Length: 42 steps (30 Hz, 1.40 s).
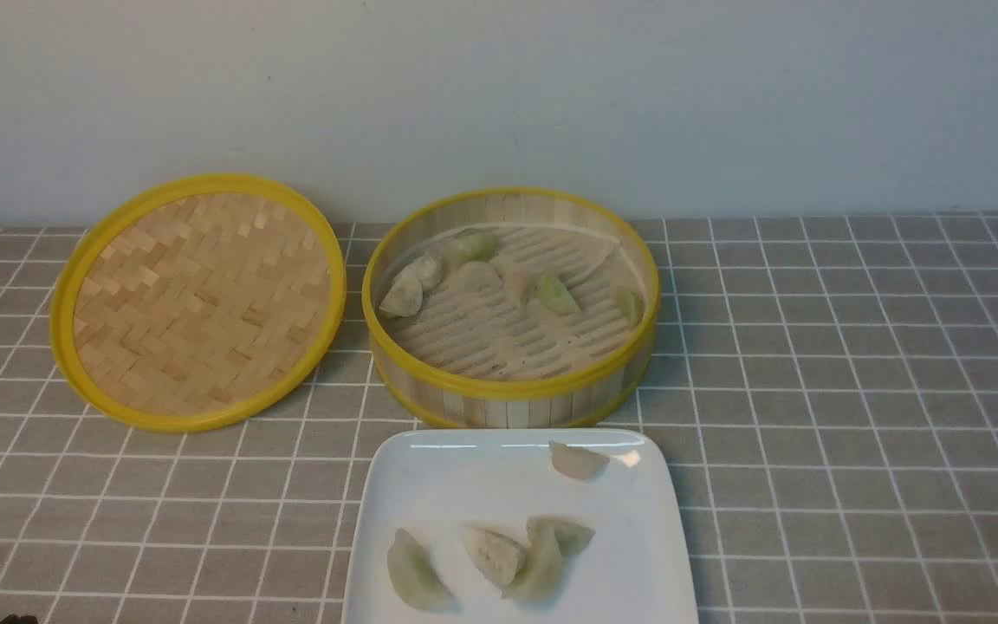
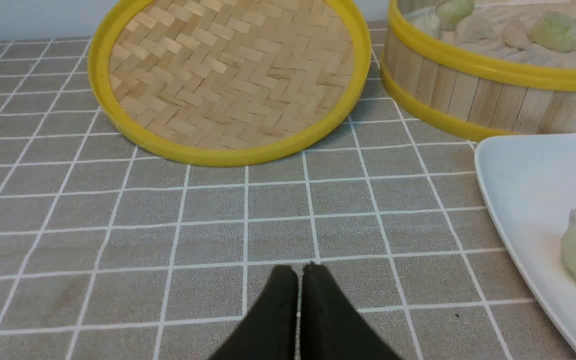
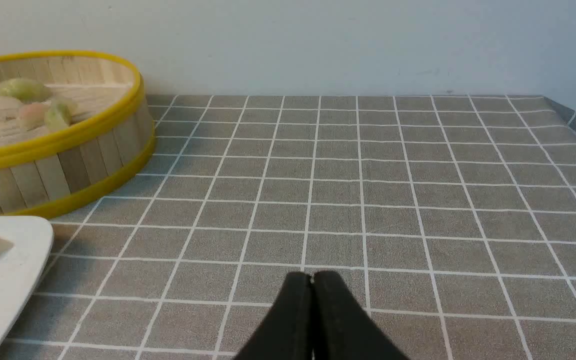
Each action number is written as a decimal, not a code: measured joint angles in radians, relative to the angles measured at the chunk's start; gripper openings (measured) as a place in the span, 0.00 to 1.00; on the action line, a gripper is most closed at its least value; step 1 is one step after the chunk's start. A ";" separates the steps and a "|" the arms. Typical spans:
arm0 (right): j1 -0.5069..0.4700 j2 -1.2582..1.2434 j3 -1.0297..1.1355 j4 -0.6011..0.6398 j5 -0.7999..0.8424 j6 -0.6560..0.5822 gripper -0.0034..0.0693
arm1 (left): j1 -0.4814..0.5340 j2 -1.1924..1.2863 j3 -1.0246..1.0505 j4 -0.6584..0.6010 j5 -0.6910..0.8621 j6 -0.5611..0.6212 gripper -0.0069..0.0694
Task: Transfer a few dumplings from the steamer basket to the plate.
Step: Use the left arm to grab a dumpling from the steamer
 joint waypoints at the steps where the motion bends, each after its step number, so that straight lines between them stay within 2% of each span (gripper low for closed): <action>1: 0.000 0.000 0.000 0.000 0.000 0.000 0.03 | 0.000 0.000 0.000 0.000 0.000 0.000 0.08; 33: 0.000 0.000 0.000 0.000 0.000 0.000 0.03 | 0.000 0.000 0.000 0.001 0.000 0.000 0.08; 39: 0.000 0.000 0.000 0.000 0.000 0.000 0.03 | 0.000 0.000 0.000 0.067 -0.029 0.000 0.08; 42: 0.000 0.000 0.000 0.000 0.000 0.000 0.03 | 0.000 0.000 0.000 0.061 -0.062 -0.020 0.08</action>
